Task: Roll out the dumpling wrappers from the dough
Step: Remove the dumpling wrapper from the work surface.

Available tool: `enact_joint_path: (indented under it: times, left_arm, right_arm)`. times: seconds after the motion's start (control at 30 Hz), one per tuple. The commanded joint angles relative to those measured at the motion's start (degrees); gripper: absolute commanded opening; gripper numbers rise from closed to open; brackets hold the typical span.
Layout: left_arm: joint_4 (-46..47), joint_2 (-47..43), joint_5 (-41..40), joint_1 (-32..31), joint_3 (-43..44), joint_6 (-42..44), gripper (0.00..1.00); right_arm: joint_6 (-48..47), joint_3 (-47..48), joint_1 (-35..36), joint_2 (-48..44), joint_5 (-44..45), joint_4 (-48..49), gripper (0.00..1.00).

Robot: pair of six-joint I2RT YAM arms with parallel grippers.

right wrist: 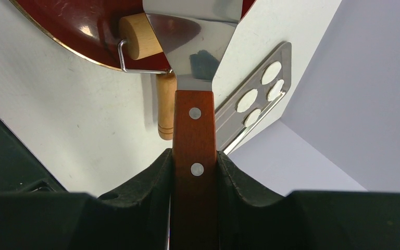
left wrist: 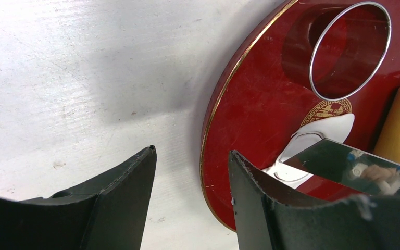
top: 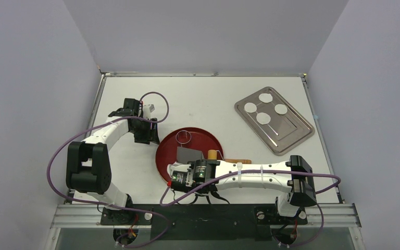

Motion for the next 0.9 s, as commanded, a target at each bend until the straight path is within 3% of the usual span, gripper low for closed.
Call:
enact_joint_path:
  times: [0.0, 0.87]
  left_arm:
    - [1.2, -2.3, -0.4, 0.5, 0.3, 0.2, 0.5]
    - [1.6, -2.2, -0.4, 0.4, 0.3, 0.2, 0.5]
  right_arm:
    - [-0.1, 0.6, 0.5, -0.3, 2.5, 1.5, 0.0]
    - [-2.5, 3.6, 1.2, 3.0, 2.1, 2.8, 0.0]
